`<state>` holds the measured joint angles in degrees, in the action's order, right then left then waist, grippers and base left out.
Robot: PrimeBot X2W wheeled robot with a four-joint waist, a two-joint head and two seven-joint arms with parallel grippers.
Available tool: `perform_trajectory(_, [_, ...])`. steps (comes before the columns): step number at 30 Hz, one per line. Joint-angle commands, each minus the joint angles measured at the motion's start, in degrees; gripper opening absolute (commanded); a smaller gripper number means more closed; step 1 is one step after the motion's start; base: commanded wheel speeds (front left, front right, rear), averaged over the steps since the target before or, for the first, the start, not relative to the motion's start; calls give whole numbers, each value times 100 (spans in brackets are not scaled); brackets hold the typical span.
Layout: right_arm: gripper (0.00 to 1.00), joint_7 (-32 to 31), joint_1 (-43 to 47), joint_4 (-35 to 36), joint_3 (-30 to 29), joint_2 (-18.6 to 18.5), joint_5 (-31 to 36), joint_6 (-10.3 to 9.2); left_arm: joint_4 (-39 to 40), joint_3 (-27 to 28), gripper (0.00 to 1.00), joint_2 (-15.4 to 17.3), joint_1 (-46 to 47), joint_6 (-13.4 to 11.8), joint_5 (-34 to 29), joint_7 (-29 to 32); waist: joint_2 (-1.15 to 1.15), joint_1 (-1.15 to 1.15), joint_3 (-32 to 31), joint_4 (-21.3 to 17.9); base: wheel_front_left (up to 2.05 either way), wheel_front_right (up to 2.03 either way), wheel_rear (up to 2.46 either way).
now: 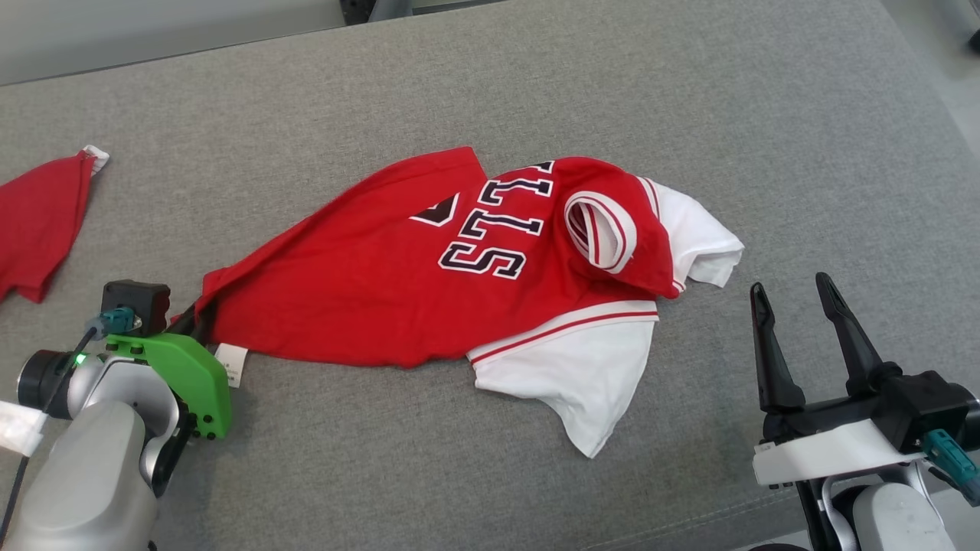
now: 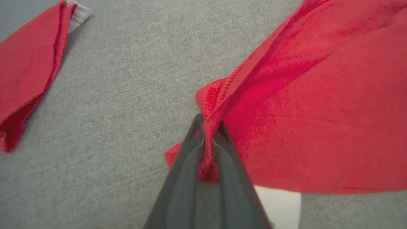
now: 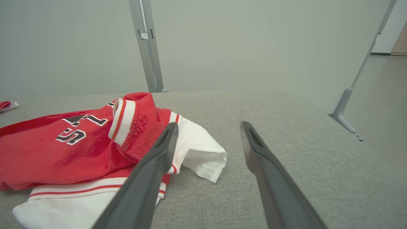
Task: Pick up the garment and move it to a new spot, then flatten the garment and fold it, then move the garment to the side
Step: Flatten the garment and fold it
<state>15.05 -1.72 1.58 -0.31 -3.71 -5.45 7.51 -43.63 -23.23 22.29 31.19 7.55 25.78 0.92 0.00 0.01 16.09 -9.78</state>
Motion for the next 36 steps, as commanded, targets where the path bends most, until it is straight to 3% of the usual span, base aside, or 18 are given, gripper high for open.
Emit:
perform_trajectory(1, [100, 21, 40, -8, -12, 11, -4, -4, 3, 4, 0, 21, -198, -15, 85, 8, 0, -1, -91, 112, 0, 0, 0])
perform_trajectory(4, [100, 21, 115, -4, -33, 16, 0, -4, 494, 100, 0, -9, -349, -104, 191, -18, 0, -1, -151, 232, 0, 0, 0])
perform_trajectory(7, [100, 21, 182, -12, -45, 23, -11, -4, 1340, 245, 0, -26, -725, -356, 388, 101, 0, -1, -205, 343, 0, 0, 0])
perform_trajectory(18, [100, 21, 209, -45, -63, 43, -73, -4, 6780, 294, 0, 74, -3597, -1957, 694, 1323, 0, -1, -153, 622, 0, 0, 0])
perform_trajectory(23, [100, 21, 149, -67, -71, -23, -84, -4, 8186, 158, 0, -73, -4222, -2229, 932, 1531, 0, -1, -149, 692, 0, 0, 0])
perform_trajectory(28, [100, 21, 129, -105, -31, -34, -70, -4, 8047, 355, 0, -305, -4103, -2252, 1347, 1446, 0, -1, -174, 692, 0, 0, 0])
perform_trajectory(32, [100, 21, 131, -162, 59, -30, -68, -4, 6908, 919, 0, -306, -3637, -2313, 1274, 1049, 0, -1, -192, 635, 0, 0, 0])
perform_trajectory(34, [100, 21, 112, -186, 93, -36, -85, -4, 6282, 1064, 0, -482, -3394, -2242, 1391, 802, 0, -1, -195, 558, 0, 0, 0])
perform_trajectory(36, [100, 21, 116, -191, 102, -35, -83, -4, 5939, 1085, 0, -450, -3317, -2176, 1402, 740, 0, -1, -202, 519, 0, 0, 0])
